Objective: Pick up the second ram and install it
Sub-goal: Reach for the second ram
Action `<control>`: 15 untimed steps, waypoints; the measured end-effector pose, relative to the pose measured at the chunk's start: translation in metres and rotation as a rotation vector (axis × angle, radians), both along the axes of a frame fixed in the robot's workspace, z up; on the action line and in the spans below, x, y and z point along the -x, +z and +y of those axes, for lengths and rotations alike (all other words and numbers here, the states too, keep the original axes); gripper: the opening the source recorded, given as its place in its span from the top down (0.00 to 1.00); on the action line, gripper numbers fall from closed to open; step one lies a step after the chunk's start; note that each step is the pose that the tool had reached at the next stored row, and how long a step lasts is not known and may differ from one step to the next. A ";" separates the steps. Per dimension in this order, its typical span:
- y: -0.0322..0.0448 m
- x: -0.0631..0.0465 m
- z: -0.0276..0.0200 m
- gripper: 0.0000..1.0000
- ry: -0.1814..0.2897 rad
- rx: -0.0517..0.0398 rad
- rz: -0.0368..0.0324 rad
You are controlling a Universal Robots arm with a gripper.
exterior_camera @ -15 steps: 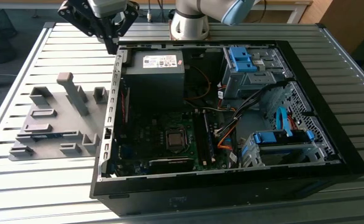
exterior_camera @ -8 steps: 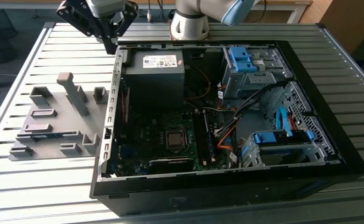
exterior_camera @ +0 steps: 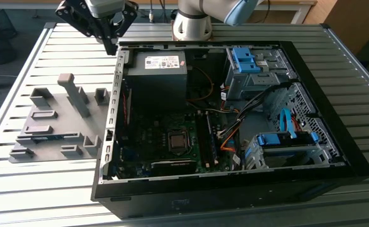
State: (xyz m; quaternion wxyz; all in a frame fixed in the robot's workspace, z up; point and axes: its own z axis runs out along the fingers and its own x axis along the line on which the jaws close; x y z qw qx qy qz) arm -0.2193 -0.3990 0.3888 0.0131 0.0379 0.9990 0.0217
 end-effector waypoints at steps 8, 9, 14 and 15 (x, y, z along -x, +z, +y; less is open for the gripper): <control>0.0000 0.002 0.0000 0.89 0.000 0.0000 0.0000; 0.0000 0.003 0.0000 0.89 0.000 0.0000 0.0000; 0.0000 0.005 0.0000 0.89 0.000 0.0000 0.0000; 0.0000 0.006 0.0000 0.89 0.000 0.0000 0.0001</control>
